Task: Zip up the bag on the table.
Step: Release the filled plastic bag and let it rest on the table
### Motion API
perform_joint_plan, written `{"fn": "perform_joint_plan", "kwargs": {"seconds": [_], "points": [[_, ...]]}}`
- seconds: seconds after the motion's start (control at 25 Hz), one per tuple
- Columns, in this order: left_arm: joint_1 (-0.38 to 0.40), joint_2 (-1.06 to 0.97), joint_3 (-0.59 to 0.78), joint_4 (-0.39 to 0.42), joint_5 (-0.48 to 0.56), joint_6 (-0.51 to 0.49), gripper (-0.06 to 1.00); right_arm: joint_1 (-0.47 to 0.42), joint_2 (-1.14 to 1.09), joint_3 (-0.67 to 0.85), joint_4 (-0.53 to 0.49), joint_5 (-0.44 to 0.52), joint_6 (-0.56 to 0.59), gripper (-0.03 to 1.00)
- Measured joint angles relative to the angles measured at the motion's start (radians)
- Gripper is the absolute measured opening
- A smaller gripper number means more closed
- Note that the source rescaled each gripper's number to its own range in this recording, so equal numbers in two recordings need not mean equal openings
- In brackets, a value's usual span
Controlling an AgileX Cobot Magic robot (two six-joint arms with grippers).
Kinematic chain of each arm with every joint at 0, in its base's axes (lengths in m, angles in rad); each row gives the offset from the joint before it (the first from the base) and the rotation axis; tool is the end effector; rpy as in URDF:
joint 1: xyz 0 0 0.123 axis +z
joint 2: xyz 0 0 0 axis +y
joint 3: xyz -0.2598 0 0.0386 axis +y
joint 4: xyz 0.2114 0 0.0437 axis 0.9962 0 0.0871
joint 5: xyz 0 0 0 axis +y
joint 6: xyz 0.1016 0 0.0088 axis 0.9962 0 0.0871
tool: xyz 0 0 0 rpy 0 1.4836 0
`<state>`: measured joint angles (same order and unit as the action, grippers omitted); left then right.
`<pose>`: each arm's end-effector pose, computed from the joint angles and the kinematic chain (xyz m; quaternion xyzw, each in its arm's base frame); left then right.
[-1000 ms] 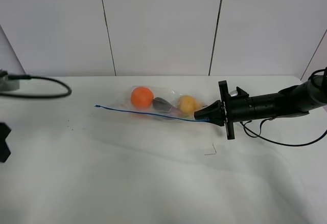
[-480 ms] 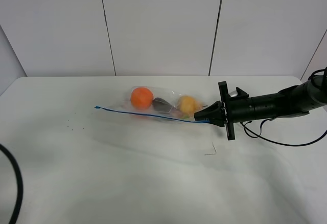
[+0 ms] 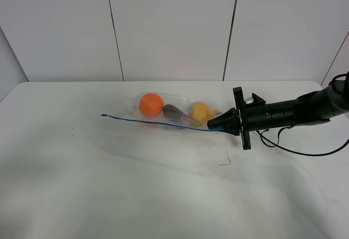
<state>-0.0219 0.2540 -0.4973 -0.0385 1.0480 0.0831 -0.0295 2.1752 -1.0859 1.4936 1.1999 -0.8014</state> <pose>0.0296 -0.0041 0.2519 0.0459 0.9090 -0.0065 0.4141 0.3324 0.0850 0.1127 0.1363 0.8084 0.5727 0.0036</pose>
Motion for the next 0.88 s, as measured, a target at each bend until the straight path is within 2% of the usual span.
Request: {"fn": "perform_joint_plan", "kwargs": {"seconds": [0.16,0.4,0.64,0.68,0.76,0.8,0.88], "points": [[0.000,-0.045,0.000,0.000,0.000,0.000,0.92,0.000,0.000,0.000,0.000,0.000,0.000,0.00],[0.000,-0.240,0.004,0.000,0.000,0.001,0.92,0.000,0.000,0.000,0.000,0.000,0.000,0.00],[0.000,-0.259,0.003,-0.001,0.008,0.001,0.92,0.000,0.000,0.000,-0.009,0.000,0.000,0.03],[0.000,-0.260,0.003,-0.002,0.008,0.001,0.92,0.000,0.000,0.000,-0.012,0.000,0.000,0.06],[0.000,-0.260,0.003,-0.002,0.008,0.001,0.92,0.000,0.000,0.000,-0.019,0.002,-0.001,0.19],[0.000,-0.260,0.003,-0.002,0.008,0.002,0.92,0.000,0.000,0.000,-0.025,0.002,-0.001,0.31],[0.000,-0.260,0.003,-0.002,0.008,0.003,0.92,0.000,0.000,0.000,-0.036,0.002,-0.001,0.60]]}}
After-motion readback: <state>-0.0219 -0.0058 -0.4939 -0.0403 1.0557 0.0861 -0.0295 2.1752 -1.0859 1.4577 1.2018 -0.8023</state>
